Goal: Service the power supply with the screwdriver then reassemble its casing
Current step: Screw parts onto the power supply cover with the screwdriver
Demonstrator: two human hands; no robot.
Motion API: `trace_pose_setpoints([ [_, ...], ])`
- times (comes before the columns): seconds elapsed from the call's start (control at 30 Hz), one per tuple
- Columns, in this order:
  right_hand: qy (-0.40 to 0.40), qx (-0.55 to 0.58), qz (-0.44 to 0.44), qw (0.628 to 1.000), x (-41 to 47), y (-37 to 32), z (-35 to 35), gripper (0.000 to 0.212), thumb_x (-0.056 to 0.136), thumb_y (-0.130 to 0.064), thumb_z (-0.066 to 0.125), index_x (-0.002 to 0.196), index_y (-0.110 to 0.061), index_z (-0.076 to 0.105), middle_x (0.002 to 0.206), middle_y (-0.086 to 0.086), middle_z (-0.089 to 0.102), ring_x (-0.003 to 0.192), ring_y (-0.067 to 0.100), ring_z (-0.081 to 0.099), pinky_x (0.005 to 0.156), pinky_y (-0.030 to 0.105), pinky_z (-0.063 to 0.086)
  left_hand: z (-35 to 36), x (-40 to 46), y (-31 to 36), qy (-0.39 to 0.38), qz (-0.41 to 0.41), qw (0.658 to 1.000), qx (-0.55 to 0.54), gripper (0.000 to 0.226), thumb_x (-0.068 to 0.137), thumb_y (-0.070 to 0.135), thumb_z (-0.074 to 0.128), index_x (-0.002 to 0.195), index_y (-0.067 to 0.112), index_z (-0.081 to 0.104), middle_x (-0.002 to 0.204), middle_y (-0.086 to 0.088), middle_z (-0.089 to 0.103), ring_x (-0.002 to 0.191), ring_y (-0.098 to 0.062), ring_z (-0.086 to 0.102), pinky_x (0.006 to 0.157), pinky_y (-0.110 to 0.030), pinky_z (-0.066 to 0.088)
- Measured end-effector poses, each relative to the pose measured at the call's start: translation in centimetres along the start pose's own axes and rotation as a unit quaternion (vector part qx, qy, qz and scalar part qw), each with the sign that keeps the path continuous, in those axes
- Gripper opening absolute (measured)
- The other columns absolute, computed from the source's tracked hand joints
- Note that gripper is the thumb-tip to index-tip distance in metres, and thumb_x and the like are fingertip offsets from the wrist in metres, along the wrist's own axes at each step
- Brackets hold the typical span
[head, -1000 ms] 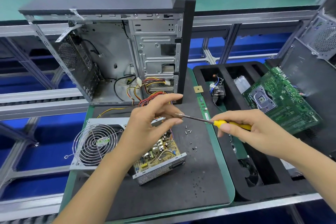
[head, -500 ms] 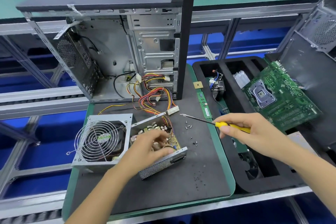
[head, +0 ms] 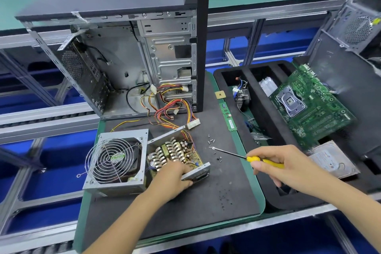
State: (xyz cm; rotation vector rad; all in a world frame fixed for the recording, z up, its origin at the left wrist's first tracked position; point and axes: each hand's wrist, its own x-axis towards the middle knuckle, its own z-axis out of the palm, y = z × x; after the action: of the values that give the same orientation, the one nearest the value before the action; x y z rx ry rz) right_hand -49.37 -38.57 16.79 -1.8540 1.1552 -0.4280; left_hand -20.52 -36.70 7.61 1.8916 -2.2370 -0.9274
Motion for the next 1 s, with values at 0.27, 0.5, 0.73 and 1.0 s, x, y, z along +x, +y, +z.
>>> trace_pose_setpoints([
  [0.27, -0.012, -0.005, -0.002, 1.0, -0.2, -2.0, 0.0, 0.011, 0.086, -0.039, 0.06, 0.094, -0.041, 0.067, 0.079, -0.006, 0.071, 0.042, 0.009, 0.049, 0.052, 0.017, 0.045, -7.4, 0.5, 1.0, -0.074, -0.041, 0.968, -0.234, 0.026, 0.081, 0.007, 0.077, 0.062, 0.01, 0.059, 0.053, 0.003, 0.055, 0.046, -0.005, 0.049, 0.048, -0.016, 0.036],
  [0.5, 0.005, -0.179, -0.017, 0.984, 1.3, -3.4, 1.3, 0.016, 0.088, -0.045, 0.054, 0.094, -0.036, 0.066, 0.08, -0.011, 0.068, 0.074, 0.009, 0.061, 0.07, 0.033, 0.051, -10.4, 0.9, 0.2, -0.16, -0.069, 0.899, -0.401, 0.017, 0.083, -0.004, 0.069, 0.099, -0.002, 0.073, 0.084, -0.014, 0.075, 0.067, -0.018, 0.072, 0.055, -0.023, 0.056],
  [0.73, 0.031, -0.264, -0.039, 0.963, 1.8, -4.5, 3.7, 0.036, 0.087, -0.055, 0.038, 0.098, -0.03, 0.062, 0.085, -0.01, 0.067, 0.077, 0.009, 0.06, 0.068, 0.035, 0.051, -10.5, 1.8, -1.2, -0.171, -0.06, 0.894, -0.41, 0.014, 0.081, 0.002, 0.073, 0.094, 0.006, 0.077, 0.096, -0.02, 0.074, 0.081, -0.026, 0.071, 0.064, -0.027, 0.058],
  [1.0, 0.027, -0.384, -0.035, 0.922, 1.8, -6.0, 4.8, 0.042, 0.09, -0.055, 0.024, 0.102, -0.03, 0.055, 0.091, -0.008, 0.061, 0.075, 0.015, 0.058, 0.069, 0.035, 0.048, -10.3, 2.1, -1.8, -0.17, -0.039, 0.899, -0.401, 0.017, 0.082, 0.004, 0.074, 0.098, 0.007, 0.077, 0.099, -0.017, 0.074, 0.089, -0.025, 0.071, 0.073, -0.028, 0.057],
])
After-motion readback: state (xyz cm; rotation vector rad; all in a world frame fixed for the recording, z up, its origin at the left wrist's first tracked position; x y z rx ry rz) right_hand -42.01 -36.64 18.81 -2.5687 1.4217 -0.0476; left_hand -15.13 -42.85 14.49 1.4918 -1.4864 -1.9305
